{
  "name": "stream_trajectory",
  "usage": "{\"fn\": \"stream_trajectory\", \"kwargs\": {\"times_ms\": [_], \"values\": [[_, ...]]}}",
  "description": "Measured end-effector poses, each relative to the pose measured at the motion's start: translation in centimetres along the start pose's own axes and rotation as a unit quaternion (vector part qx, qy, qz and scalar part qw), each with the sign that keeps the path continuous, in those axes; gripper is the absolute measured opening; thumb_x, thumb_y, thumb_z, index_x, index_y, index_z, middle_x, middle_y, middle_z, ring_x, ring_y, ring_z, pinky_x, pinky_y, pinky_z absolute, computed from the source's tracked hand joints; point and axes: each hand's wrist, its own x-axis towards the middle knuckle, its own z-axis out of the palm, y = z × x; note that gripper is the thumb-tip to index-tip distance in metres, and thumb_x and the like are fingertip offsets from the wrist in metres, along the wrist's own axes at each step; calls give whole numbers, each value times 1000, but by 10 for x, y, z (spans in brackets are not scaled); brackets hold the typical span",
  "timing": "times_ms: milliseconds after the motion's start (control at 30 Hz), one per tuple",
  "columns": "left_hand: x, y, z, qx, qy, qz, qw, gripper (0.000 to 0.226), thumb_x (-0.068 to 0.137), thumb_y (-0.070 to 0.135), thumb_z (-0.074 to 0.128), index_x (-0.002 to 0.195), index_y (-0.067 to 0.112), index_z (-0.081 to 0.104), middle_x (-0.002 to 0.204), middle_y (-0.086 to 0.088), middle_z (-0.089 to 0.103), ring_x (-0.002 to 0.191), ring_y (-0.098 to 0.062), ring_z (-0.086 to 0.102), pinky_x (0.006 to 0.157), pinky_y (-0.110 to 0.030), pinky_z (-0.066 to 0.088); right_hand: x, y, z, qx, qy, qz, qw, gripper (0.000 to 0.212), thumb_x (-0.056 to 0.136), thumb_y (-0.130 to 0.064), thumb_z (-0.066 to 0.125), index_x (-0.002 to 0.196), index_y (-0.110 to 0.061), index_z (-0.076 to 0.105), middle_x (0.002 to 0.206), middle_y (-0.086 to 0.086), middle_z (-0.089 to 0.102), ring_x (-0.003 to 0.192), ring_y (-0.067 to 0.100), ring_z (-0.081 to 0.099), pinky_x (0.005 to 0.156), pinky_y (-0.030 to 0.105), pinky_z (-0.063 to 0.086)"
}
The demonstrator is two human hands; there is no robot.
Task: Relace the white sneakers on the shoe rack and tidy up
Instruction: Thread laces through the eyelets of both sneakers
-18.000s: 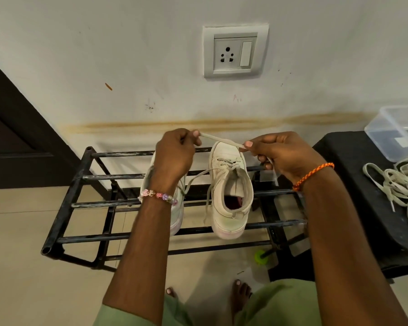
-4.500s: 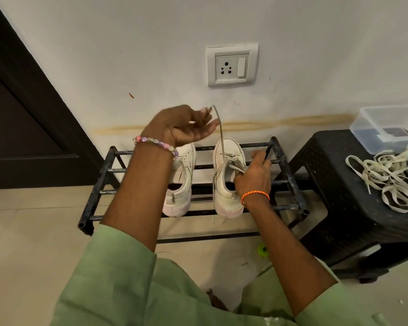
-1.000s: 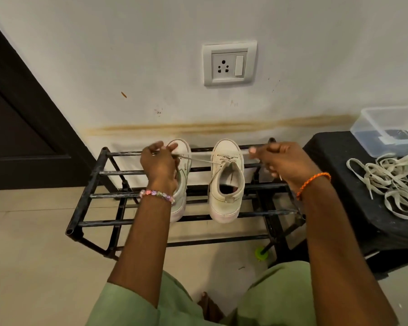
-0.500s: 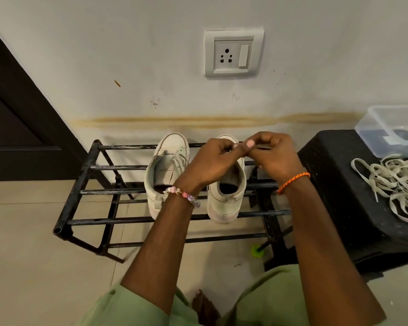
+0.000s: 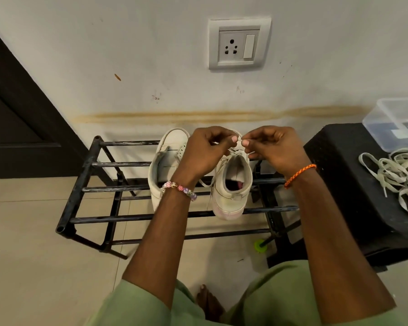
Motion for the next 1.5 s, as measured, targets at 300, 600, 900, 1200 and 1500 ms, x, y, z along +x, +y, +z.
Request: {"fn": "stream_trajectory", "kwargs": {"times_ms": [300, 600, 900, 1200, 1500], "values": [[-8, -6, 14, 44, 0, -69, 997, 8, 86, 9, 67, 92, 4, 71, 73, 1, 68, 58, -4, 63, 62, -16, 51, -1, 15, 5, -218, 11, 60, 974, 20, 77, -22, 76, 90, -11, 66, 81, 5, 66, 78, 16, 62, 75, 28, 53], [-19, -1, 26, 219, 75, -25, 973, 12, 82, 23, 70, 90, 17, 75, 88, 3, 69, 83, -12, 61, 71, -22, 45, -8, 16, 19, -262, 32, 78, 961, 12, 85, -13, 64, 96, -9, 70, 93, 9, 68, 91, 19, 61, 86, 30, 51], [-20, -6, 39, 239, 84, -10, 967, 11, 84, 24, 67, 89, 17, 74, 89, 2, 68, 79, -12, 61, 64, -24, 43, -4, 16, 12, -31, 49, 237, 970, 11, 91, -2, 56, 87, -7, 66, 98, 12, 65, 94, 24, 64, 73, 35, 57], [-16, -13, 46, 264, 88, 15, 960, 16, 86, 25, 66, 95, 15, 74, 93, 1, 65, 79, -9, 55, 63, -20, 35, -3, 12, 11, 2, 31, 259, 965, 10, 91, -3, 56, 92, -4, 66, 93, 10, 64, 93, 21, 62, 78, 35, 55], [-19, -14, 53, 226, 115, -15, 967, 15, 86, 26, 67, 97, 18, 74, 96, 3, 68, 79, -5, 53, 65, -19, 36, -3, 20, 6, 60, -12, 241, 969, 12, 95, -9, 52, 91, -8, 64, 84, 6, 64, 84, 17, 63, 75, 34, 56]]}}
